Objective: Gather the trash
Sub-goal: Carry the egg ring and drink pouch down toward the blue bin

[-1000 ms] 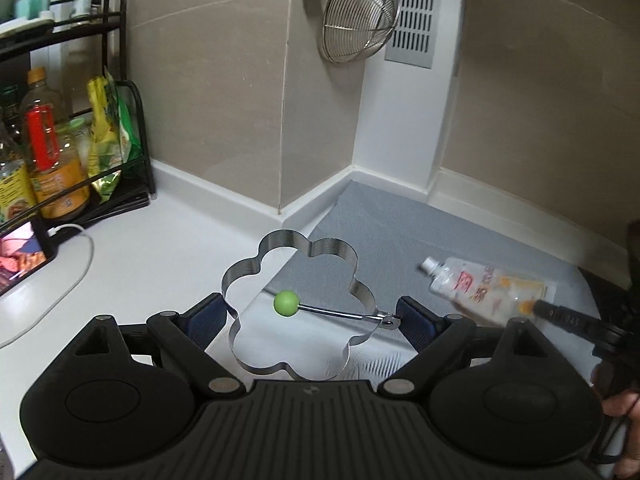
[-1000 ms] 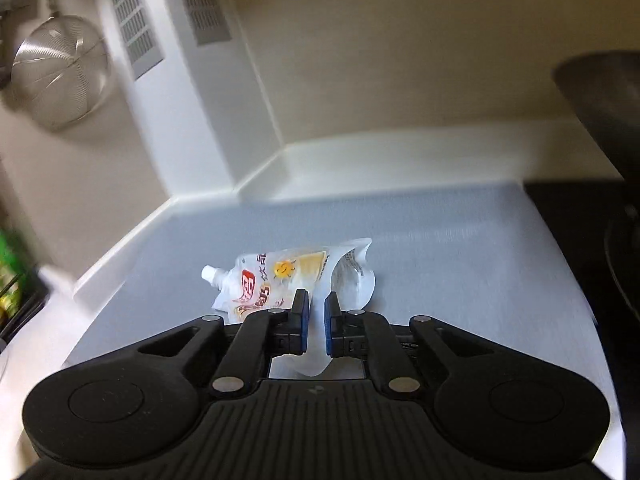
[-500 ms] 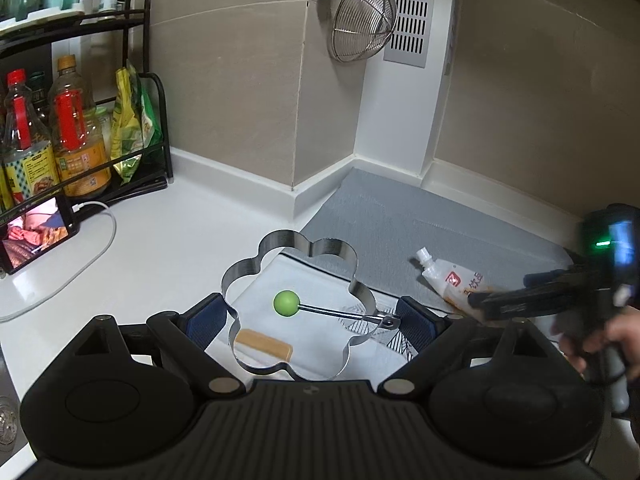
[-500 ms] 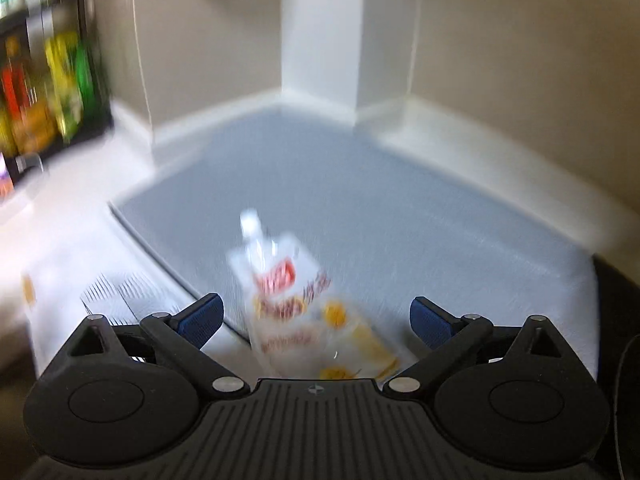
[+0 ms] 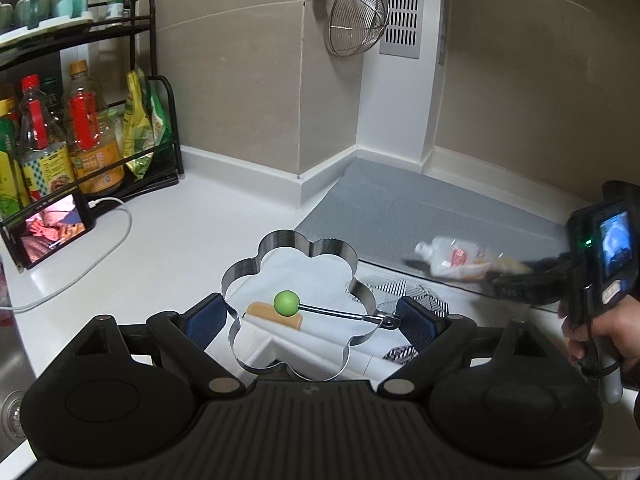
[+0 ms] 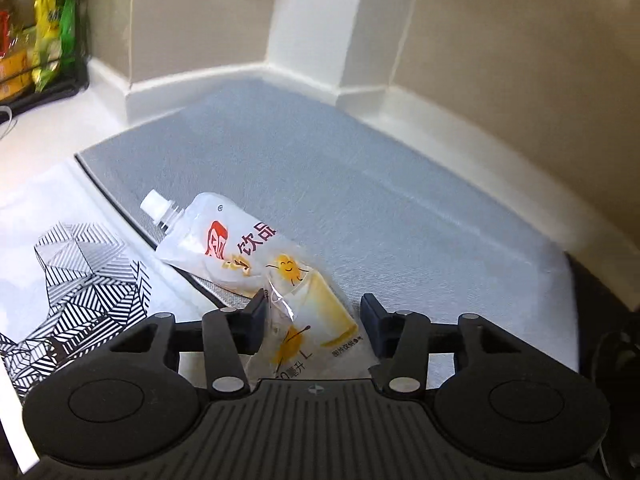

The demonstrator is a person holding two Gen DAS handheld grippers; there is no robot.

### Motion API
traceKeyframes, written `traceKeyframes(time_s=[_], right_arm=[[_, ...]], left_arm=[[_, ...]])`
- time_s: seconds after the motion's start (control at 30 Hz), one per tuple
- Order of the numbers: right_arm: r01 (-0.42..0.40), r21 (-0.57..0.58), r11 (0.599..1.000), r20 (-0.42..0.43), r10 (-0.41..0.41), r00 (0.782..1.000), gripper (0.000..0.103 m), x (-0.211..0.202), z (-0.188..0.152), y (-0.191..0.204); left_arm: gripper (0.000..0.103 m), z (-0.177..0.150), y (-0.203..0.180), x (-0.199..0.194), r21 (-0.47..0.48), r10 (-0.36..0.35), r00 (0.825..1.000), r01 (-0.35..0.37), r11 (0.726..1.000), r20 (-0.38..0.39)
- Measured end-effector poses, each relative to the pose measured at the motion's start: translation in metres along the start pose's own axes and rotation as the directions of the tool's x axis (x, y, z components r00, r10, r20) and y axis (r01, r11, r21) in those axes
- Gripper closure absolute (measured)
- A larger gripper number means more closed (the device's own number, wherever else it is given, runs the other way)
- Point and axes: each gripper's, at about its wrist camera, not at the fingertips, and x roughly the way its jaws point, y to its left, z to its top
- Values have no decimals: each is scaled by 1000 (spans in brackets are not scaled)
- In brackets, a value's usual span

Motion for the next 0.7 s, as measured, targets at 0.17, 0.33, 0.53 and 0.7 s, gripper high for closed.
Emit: traceKeyframes(time_s=[0.17, 0.33, 0.53, 0.7], right_arm=[[21, 90, 996, 149, -34, 988, 53, -47, -6, -6], [-51, 160, 986, 261, 7, 965, 52, -111, -24, -10], [-146, 167, 975, 332, 84, 940, 52, -177, -59, -4], [-219, 146, 965, 329, 161, 930, 52, -215, -98, 11]], left_arm=[[9, -8, -6, -23, 1, -2, 1000, 2, 1000, 21], [9, -14, -23, -51, 5, -35, 998, 35, 999, 50], [9, -32, -43, -90, 51, -90, 993, 86, 995, 78], [9, -61, -57, -127, 110, -157, 985, 149, 983, 68]])
